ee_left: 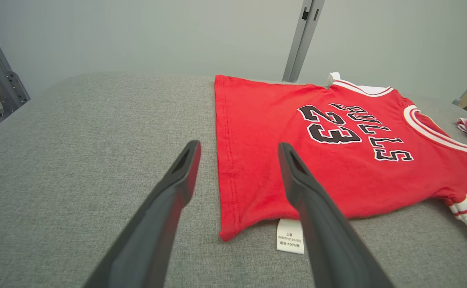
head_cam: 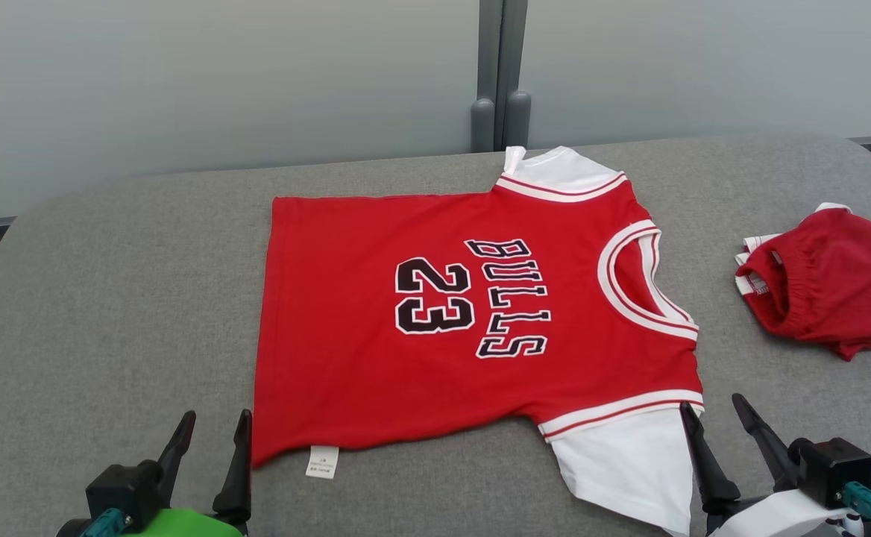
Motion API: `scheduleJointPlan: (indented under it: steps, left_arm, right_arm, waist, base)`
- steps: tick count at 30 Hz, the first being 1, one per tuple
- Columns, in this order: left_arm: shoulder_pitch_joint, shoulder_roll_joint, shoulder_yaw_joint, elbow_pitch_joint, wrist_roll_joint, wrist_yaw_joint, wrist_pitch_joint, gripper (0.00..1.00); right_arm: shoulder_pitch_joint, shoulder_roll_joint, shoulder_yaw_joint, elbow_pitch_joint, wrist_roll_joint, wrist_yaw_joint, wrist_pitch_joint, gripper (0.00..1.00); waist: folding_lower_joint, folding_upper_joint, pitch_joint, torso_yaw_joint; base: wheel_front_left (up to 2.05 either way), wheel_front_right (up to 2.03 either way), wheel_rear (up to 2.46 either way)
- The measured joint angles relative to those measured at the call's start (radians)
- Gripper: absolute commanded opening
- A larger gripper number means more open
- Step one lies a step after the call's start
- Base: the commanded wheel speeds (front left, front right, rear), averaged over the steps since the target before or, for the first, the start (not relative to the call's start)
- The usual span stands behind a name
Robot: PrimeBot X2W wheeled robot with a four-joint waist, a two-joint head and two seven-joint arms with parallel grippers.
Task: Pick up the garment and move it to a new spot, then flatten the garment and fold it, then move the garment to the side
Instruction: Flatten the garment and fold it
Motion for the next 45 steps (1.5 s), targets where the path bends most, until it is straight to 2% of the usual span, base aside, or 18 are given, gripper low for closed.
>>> scheduleJointPlan:
  steps: [5,8,15,21,32,45]
  left_arm:
    - [0.001,-0.027,0.016,-0.013,0.026,0.000,0.000,1.00]
    - [0.004,-0.035,0.030,-0.007,0.031,0.000,0.000,1.00]
    - [0.036,-0.040,0.055,0.018,0.052,-0.002,0.000,1.00]
    - [0.075,-0.043,0.066,0.026,0.061,-0.024,0.000,1.00]
    - [0.105,-0.039,0.098,0.051,0.073,-0.063,0.000,1.00]
    - [0.124,-0.050,0.127,0.067,0.088,-0.094,0.000,1.00]
  right_arm:
    - [0.002,0.066,-0.011,0.032,-0.035,-0.007,-0.016,1.00]
    - [0.004,0.081,-0.015,0.046,-0.053,-0.007,-0.016,1.00]
    - [0.001,0.093,-0.056,0.029,-0.091,-0.007,-0.016,1.00]
    - [0.003,0.075,-0.096,0.006,-0.132,-0.006,-0.016,1.00]
    - [0.026,0.021,-0.138,0.015,-0.157,0.037,-0.016,1.00]
    - [0.055,0.060,-0.151,0.015,-0.163,0.076,-0.016,1.00]
  waist:
    - [0.0000,0.0000,0.007,-0.013]
    - [0.0000,0.0000,0.009,-0.016]
    - [0.0000,0.0000,0.007,-0.021]
    - [0.0000,0.0000,0.001,-0.023]
    - [0.0001,0.0000,-0.009,-0.019]
    - [0.0000,0.0000,-0.016,-0.016]
  base:
    - [0.00,0.00,0.00]
    - [0.00,0.00,0.00]
    - [0.00,0.00,0.00]
    - [0.00,0.00,0.00]
    - [0.00,0.00,0.00]
    - [0.00,0.00,0.00]
